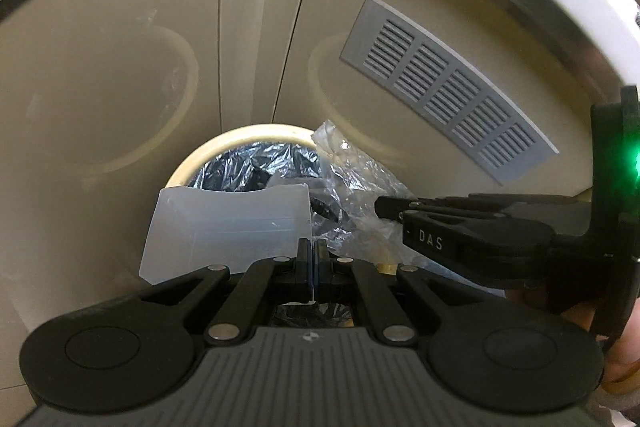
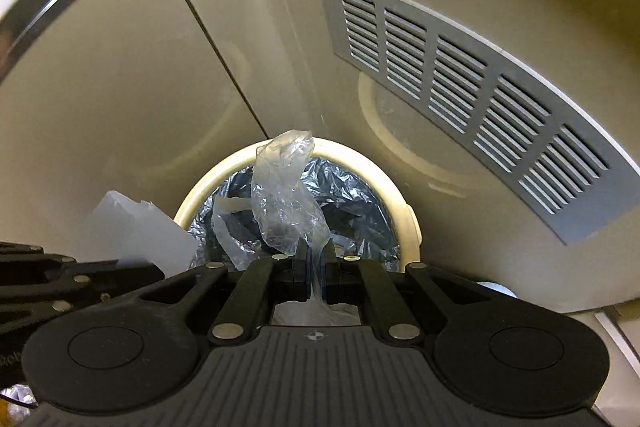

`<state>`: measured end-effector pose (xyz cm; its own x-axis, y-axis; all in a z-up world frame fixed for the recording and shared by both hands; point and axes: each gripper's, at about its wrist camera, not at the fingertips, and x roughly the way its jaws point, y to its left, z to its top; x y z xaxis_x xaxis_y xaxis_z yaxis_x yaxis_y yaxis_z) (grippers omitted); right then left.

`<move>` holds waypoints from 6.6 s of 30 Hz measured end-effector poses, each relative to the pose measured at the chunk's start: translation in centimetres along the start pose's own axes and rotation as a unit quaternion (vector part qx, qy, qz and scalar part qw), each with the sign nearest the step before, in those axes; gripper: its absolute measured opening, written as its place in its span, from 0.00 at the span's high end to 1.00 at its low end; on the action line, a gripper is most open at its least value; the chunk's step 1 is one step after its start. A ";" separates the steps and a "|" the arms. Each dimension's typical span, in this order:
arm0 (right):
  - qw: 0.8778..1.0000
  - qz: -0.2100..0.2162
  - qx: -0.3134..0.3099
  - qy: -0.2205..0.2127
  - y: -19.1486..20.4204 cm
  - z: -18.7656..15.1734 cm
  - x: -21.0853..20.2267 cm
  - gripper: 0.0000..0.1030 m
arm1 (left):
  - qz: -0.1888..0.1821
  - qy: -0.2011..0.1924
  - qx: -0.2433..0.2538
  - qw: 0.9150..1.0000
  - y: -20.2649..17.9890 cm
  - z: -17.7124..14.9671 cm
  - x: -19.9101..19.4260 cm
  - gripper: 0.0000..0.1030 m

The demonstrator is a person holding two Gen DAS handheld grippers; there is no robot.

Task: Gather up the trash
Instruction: 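Open both tools over the bin to drop the box and bag, then raise both open tools back up toward the grey mat on the counter, then grasp the white tissue with the left tool while the right tool grasps the clear zip bag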

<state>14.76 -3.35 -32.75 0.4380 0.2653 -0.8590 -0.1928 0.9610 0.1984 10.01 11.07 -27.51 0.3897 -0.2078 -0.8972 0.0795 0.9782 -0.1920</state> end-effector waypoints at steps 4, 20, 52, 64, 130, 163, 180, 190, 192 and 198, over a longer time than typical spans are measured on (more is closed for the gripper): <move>1.000 0.000 0.003 0.009 -0.3 0.2 1.3 0.95 | 0.002 0.015 0.006 1.000 0.1 0.0 1.4 1.00; 0.999 -0.004 0.019 0.034 -0.1 0.8 5.0 0.91 | 0.003 0.033 0.015 0.999 0.2 1.1 5.0 1.00; 0.991 0.043 -0.018 -0.129 2.3 -1.6 -10.5 0.18 | 0.049 -0.081 -0.057 0.994 1.4 -3.5 -7.9 0.07; 0.979 0.034 -0.047 -0.193 3.6 -4.2 -16.4 0.14 | 0.119 -0.113 -0.039 0.986 -0.7 -5.7 -12.5 0.07; 0.947 -0.091 0.081 -0.296 -12.7 19.6 -17.4 0.05 | 0.082 -0.214 0.293 0.928 -19.6 37.5 -1.9 0.09; 0.955 -0.058 -0.022 -0.291 -7.3 27.1 -17.1 0.04 | 0.045 -0.166 0.139 0.975 -4.9 37.7 -5.7 0.99; 0.925 -0.185 -0.155 -0.292 -1.8 31.9 -9.1 0.97 | 0.009 -0.190 0.107 0.976 -4.0 36.6 -8.2 0.99; 0.909 -0.127 -0.093 -0.385 -2.3 27.5 -19.0 0.98 | -0.022 -0.224 0.063 0.972 -4.2 32.9 -14.0 0.99; 0.907 -0.113 -0.092 -0.396 -2.0 25.8 -20.9 0.98 | -0.023 -0.234 0.063 0.970 -4.2 30.9 -15.7 0.99; 0.901 -0.081 -0.104 -0.413 -0.7 20.2 -25.6 0.98 | -0.008 -0.247 0.063 0.967 -4.4 24.4 -19.8 0.99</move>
<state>21.42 -9.21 -1.39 0.9627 0.1734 -0.2078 -0.1904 0.9796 -0.0643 24.30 10.97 0.84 0.7761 -0.2261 -0.5887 0.1879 0.9740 -0.1264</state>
